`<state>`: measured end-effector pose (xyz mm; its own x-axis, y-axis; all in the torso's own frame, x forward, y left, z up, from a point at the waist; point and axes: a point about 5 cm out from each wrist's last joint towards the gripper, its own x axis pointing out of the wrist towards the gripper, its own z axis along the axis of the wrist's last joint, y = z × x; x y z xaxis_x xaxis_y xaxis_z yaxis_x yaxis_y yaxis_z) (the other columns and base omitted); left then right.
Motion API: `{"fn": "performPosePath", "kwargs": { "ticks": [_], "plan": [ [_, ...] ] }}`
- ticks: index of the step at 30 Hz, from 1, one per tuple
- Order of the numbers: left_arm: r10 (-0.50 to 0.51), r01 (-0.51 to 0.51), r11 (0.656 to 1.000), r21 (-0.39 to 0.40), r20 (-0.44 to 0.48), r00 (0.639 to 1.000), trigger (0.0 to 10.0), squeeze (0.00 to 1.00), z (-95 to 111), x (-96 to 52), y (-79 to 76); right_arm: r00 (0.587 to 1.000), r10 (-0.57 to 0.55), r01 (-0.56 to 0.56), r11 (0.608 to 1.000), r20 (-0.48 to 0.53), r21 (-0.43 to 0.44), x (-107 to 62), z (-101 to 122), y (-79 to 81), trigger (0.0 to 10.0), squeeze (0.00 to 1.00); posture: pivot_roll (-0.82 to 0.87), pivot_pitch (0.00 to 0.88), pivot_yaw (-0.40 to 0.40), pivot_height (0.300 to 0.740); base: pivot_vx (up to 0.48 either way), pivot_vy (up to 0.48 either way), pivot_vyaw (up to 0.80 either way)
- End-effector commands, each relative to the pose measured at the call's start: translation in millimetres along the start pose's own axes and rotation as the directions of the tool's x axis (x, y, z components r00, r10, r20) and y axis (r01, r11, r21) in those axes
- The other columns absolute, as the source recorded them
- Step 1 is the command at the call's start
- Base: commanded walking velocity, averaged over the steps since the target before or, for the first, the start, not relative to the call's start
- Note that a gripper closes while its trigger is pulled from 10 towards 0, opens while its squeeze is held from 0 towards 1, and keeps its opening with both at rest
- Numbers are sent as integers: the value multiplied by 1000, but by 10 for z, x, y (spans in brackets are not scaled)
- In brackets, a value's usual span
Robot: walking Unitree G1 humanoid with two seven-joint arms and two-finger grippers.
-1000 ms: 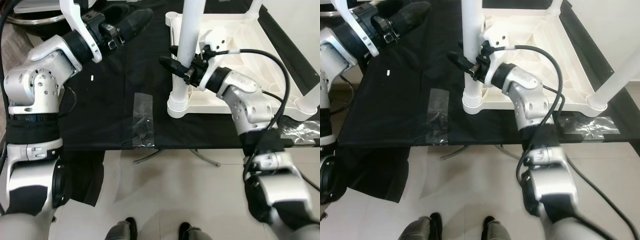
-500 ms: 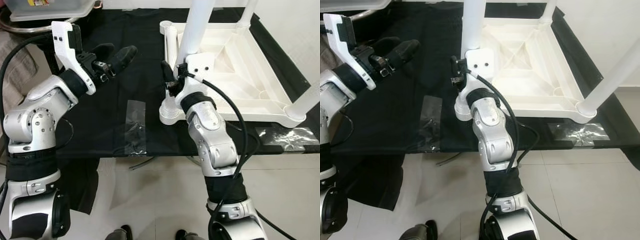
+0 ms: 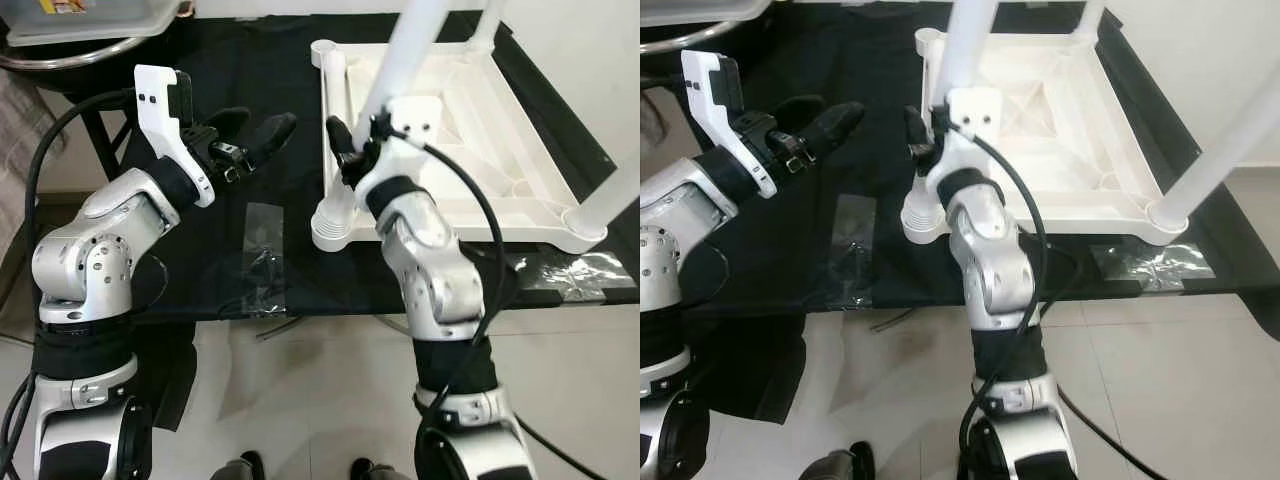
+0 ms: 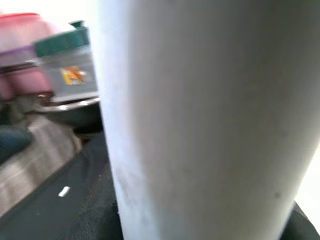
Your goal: Building children table
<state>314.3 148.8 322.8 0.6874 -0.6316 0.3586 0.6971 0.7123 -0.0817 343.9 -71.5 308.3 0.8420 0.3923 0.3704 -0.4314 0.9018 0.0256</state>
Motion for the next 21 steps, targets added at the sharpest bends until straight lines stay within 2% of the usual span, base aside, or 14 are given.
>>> {"fn": "performPosePath", "kwargs": {
  "ticks": [1, 3, 4, 6, 10, 14, 15, 16, 17, 18, 20, 21],
  "plan": [
    [1, -1, 1000, -14, -20, 1000, 10000, 0, -58, -32, -15, 996, 70, -70, 997, 60, 10, 28, 145, 52, 0, 0, 105, 241, 1, 740, 0, 0, 0],
    [-4, 3, 1000, -26, -24, 1000, 10000, 0, -88, -28, -43, 981, 136, -134, 991, 141, -19, 66, 427, 31, 0, 0, 101, 239, 0, 740, 0, 0, 0],
    [-4, 3, 1000, -26, -24, 1000, 10000, 0, -88, -28, -43, 981, 136, -134, 991, 141, -19, 66, 427, 31, 0, 0, 101, 239, 0, 740, 0, 0, 0],
    [-7, 6, 999, -34, -26, 1000, 10000, 0, -113, -23, -70, 972, 161, -157, 987, 171, -37, 83, 570, 28, 0, 0, 99, 238, -1, 740, 0, 0, 0],
    [-8, 8, 999, -35, -27, 1000, 10000, 0, -124, -18, -84, 967, 178, -174, 984, 182, -42, 96, 634, 28, 0, 0, 99, 237, -3, 740, 0, 0, 0],
    [29, -29, 1000, 7, -24, 999, 10000, 0, -144, -23, -73, 966, 202, -194, 979, 158, -70, 108, 611, 4, 0, 0, 98, 230, -8, 740, 0, 0, 0],
    [135, -134, 988, 73, 0, 991, 10000, 0, -152, -51, -3, 971, 201, -192, 979, 132, -74, 89, 561, -35, 10000, 0, 97, 226, -10, 740, 0, 0, 0],
    [135, -134, 988, 73, 0, 991, 10000, 0, -152, -51, -3, 971, 201, -192, 979, 132, -74, 89, 561, -35, 10000, 0, 97, 226, -10, 740, 0, 0, 0],
    [292, -293, 954, 63, 27, 956, 10000, 0, -207, -145, 117, 963, 253, -253, 967, 90, -16, -31, 456, -55, 10000, 0, 91, 218, -14, 740, 0, 0, 0],
    [349, -350, 930, 112, 33, 937, 10000, 0, -235, -221, 151, 946, 314, -314, 949, 83, -4, -125, 435, -32, 10000, 0, 79, 205, -19, 740, 0, 0, 0],
    [349, -350, 930, 112, 33, 937, 10000, 0, -235, -221, 151, 946, 314, -314, 949, 83, -4, -125, 435, -32, 10000, 0, 79, 205, -19, 740, 0, 0, 0],
    [371, -372, 917, 146, 34, 928, 10000, 0, -252, -266, 160, 931, 356, -358, 934, 82, 0, -186, 430, -8, 10000, 0, 79, 205, -19, 740, 0, 0, 0]
  ]
}}
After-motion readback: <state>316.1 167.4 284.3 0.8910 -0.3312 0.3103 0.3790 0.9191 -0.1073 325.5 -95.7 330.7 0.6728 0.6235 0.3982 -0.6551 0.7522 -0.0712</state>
